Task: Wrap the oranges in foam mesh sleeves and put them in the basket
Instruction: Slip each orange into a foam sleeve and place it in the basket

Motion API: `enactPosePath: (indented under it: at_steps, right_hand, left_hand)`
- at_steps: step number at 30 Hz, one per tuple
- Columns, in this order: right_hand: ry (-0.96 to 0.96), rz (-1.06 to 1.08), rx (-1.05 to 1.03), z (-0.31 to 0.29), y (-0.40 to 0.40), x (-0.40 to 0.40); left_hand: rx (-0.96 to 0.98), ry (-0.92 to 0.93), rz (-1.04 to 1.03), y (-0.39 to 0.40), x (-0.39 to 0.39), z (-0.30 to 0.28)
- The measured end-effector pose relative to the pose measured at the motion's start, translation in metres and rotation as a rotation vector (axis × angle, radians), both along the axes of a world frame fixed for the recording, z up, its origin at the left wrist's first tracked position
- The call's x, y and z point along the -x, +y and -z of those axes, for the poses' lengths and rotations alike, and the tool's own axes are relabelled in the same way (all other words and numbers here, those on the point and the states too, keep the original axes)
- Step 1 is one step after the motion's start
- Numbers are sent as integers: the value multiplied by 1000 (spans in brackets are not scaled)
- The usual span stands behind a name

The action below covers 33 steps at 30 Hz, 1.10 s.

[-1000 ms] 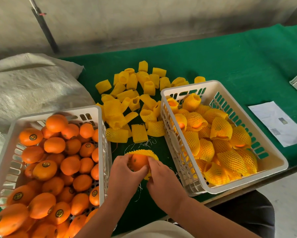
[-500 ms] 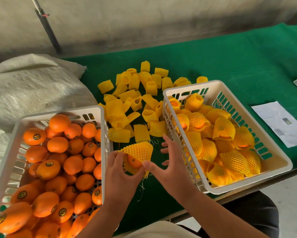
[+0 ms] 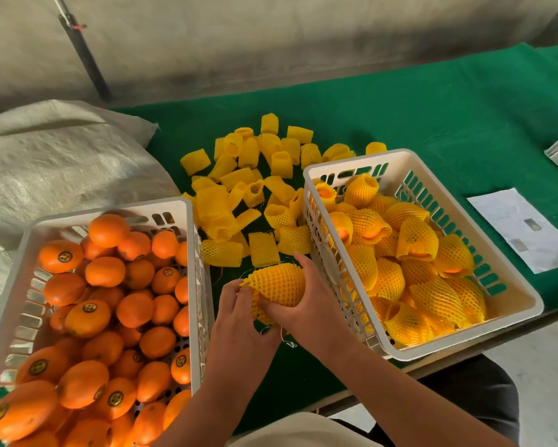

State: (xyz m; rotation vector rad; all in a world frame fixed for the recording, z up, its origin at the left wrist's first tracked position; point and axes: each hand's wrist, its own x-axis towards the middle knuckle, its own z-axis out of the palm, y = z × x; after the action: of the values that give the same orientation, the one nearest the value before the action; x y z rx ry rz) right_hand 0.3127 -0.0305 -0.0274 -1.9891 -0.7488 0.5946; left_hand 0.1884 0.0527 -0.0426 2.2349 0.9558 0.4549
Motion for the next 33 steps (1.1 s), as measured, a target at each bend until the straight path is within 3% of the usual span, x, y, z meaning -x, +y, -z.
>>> enactPosePath:
  at_steps: [4,7,10,13,22,27,33]
  right_hand:
    - [50,6,13,3,-4,-7]
    - [268,84,-37,8,-7,-14]
    - [585,164,-127,7,-6,-15]
    - [701,188,-117,6,0,-12]
    - [881,270,-128,12,3,-15]
    - [876,259,-135,15,4,-19]
    - [952,216,-165,17,9,-9]
  left_hand:
    - [126,-136,70,3,6,-4]
    - [215,-276,58,5,14,-12]
    - [163,-227,149,2,14,-19]
    - [51,-121,208,-2,8,-15]
    - [23,-78,136,7,19,-2]
    - [321,27,79,5,23,1]
    - [436,42,16,1,14,6]
